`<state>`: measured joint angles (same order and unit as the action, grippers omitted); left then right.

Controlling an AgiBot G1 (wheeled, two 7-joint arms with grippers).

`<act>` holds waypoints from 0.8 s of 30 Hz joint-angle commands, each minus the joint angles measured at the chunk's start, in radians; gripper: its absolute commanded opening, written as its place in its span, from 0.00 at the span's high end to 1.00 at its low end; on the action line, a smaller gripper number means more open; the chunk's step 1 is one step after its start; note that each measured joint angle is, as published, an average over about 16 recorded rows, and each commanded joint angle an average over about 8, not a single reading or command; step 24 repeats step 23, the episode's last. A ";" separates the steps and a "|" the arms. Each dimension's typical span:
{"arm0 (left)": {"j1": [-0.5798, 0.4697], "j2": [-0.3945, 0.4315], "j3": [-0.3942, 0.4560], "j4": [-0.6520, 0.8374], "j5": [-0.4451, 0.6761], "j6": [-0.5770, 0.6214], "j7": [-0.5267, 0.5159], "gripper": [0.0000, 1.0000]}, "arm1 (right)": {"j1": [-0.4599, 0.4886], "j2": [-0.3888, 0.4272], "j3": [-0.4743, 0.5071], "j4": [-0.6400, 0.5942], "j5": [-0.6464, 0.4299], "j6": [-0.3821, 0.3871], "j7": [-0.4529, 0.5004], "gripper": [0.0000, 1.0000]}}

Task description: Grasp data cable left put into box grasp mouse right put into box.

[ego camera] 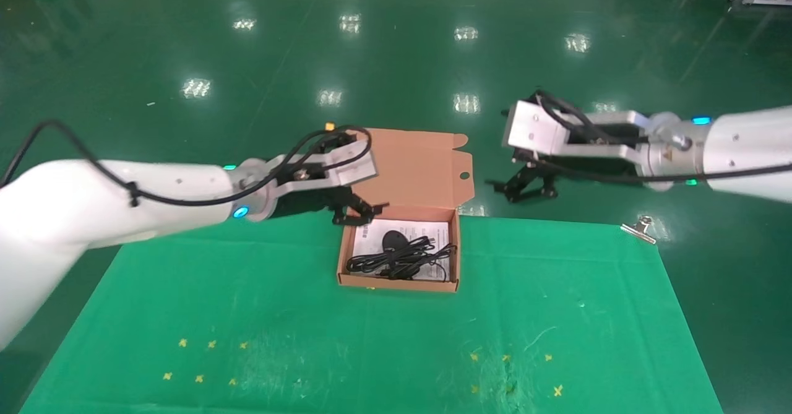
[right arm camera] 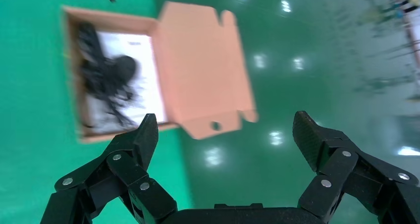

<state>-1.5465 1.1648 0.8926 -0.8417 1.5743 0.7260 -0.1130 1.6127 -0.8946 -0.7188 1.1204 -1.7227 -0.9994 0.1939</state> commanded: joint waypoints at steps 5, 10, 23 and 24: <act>0.059 -0.069 -0.076 -0.055 -0.105 0.095 -0.009 0.00 | -0.064 0.034 0.053 0.020 0.119 -0.059 -0.001 0.00; 0.107 -0.126 -0.139 -0.100 -0.191 0.175 -0.017 0.00 | -0.118 0.062 0.096 0.036 0.218 -0.109 -0.001 0.00; 0.218 -0.256 -0.284 -0.205 -0.390 0.356 -0.035 0.00 | -0.241 0.127 0.196 0.073 0.444 -0.222 -0.003 0.00; 0.218 -0.256 -0.284 -0.205 -0.390 0.356 -0.035 0.00 | -0.241 0.127 0.196 0.073 0.444 -0.222 -0.003 0.00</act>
